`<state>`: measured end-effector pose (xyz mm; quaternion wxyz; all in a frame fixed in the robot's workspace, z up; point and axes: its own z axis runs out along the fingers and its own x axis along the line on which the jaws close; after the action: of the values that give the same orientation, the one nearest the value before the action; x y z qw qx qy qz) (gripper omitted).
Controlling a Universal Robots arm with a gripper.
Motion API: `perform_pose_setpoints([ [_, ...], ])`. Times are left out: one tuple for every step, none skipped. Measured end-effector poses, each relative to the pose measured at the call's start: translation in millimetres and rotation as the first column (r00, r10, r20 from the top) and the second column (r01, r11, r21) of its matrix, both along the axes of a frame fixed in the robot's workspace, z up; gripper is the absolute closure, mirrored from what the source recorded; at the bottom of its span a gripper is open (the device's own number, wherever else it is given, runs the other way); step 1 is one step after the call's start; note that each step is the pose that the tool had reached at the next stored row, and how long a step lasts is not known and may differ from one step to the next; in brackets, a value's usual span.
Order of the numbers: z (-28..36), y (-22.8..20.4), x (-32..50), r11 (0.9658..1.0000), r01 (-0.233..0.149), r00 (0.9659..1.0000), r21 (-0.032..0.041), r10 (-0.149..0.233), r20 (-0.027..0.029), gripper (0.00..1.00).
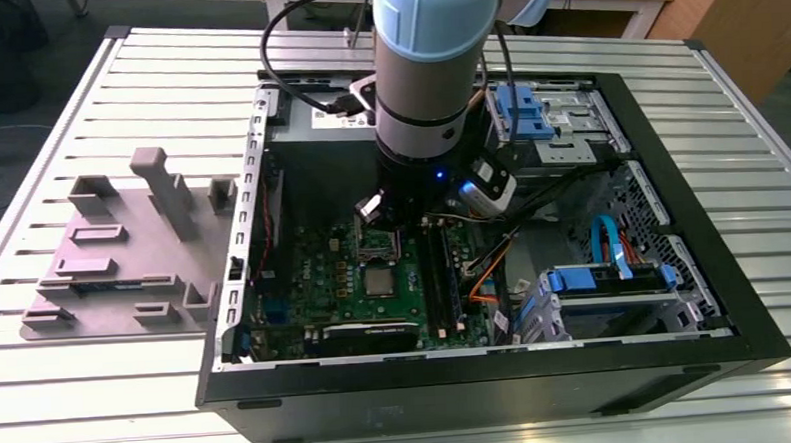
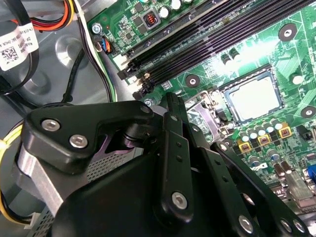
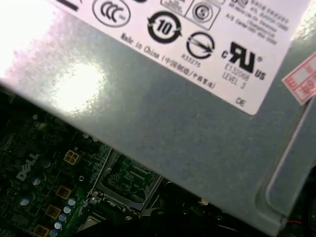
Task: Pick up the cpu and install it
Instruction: 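Close the cpu cover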
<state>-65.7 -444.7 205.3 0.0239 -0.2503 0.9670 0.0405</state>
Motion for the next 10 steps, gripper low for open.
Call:
perform_pose_setpoints([
  [-0.2,0.0,0.0,1.0000,0.000,1.0000,0.0000,0.000,0.0000,0.89],
  [-0.2,0.0,0.0,1.0000,0.000,1.0000,-0.0001,0.000,-0.0001,0.89],
  [-0.2,0.0,0.0,1.0000,0.000,1.0000,-0.0001,0.000,-0.0001,0.89],
  [-0.3,0.0,0.0,1.0000,0.000,1.0000,-0.0001,0.000,-0.0001,0.89],
  [-0.4,0.0,-0.1,1.0000,0.000,1.0000,0.0000,0.000,0.0000,0.89],
  [-0.5,0.0,-0.4,1.0000,0.000,1.0000,0.0000,0.000,0.0001,0.89],
  [-0.6,0.0,-1.0,1.0000,0.000,1.0000,0.0002,0.000,0.0001,0.89],
  [-0.6,0.0,-1.8,1.0000,0.000,1.0000,0.0004,0.000,0.0003,0.89],
  [-0.7,0.0,-2.5,1.0000,0.000,1.0000,0.0006,0.000,0.0005,0.89],
  [-0.7,0.0,-3.3,1.0000,0.000,1.0000,0.0008,0.000,0.0008,0.89],
])
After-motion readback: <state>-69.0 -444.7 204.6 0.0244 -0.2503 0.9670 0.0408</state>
